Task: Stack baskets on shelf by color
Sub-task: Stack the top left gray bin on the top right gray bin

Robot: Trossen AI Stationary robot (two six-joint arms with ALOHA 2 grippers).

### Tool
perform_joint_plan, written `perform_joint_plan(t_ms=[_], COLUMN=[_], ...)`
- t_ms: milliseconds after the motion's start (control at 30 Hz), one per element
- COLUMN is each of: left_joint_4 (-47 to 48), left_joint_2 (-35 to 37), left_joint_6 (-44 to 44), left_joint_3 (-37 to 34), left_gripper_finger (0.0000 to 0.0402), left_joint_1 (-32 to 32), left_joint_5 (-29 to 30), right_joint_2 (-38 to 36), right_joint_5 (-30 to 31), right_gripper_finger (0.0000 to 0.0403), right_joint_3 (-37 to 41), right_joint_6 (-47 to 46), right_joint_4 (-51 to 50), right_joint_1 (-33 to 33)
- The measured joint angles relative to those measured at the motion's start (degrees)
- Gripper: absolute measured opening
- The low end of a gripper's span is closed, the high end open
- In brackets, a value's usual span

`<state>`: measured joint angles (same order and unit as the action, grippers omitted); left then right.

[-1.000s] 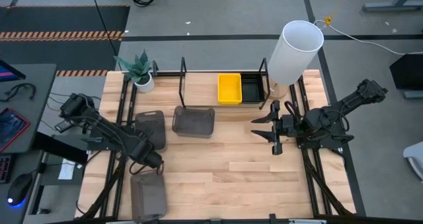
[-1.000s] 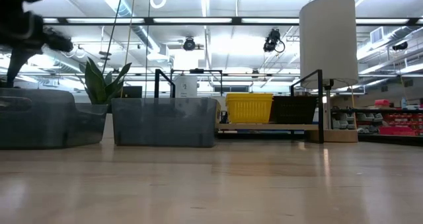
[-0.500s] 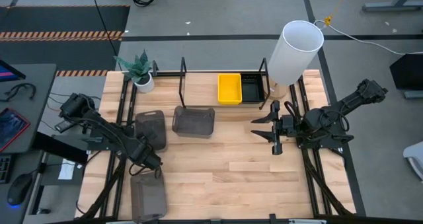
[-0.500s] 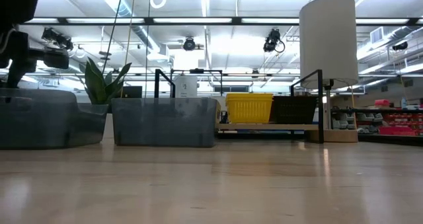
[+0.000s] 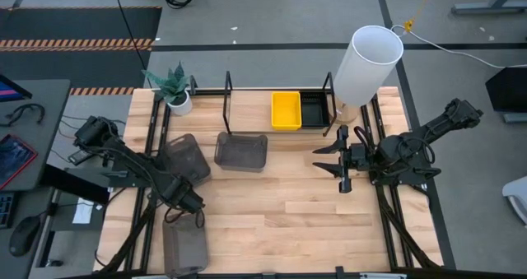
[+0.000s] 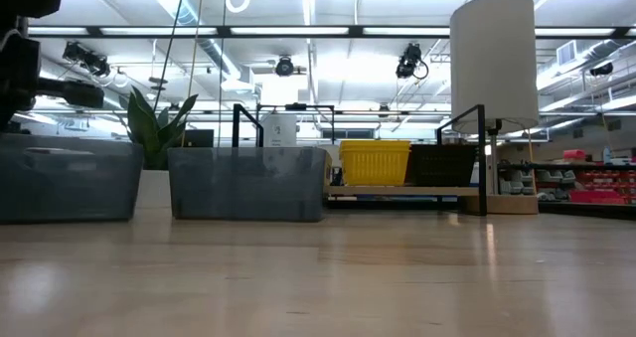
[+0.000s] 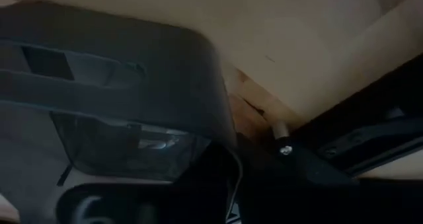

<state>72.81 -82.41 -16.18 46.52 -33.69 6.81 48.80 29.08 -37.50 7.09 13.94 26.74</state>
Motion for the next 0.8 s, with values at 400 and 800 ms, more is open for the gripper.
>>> perform_joint_plan(t_ms=[400, 800], left_joint_4=[4.7, 11.0], left_joint_2=[0.0, -0.1], left_joint_6=[12.6, 20.3], left_joint_3=[13.6, 37.2], left_gripper_finger=[0.0005, 0.0005], left_joint_1=[1.9, 7.0], left_joint_5=[-3.8, 4.9], right_joint_2=[0.0, 0.0], right_joint_5=[0.0, 0.0], right_gripper_finger=[0.0154, 0.0154], right_joint_3=[0.0, 0.0], right_joint_6=[0.0, 0.0], right_joint_4=[0.0, 0.1], right_joint_1=[0.0, 0.0])
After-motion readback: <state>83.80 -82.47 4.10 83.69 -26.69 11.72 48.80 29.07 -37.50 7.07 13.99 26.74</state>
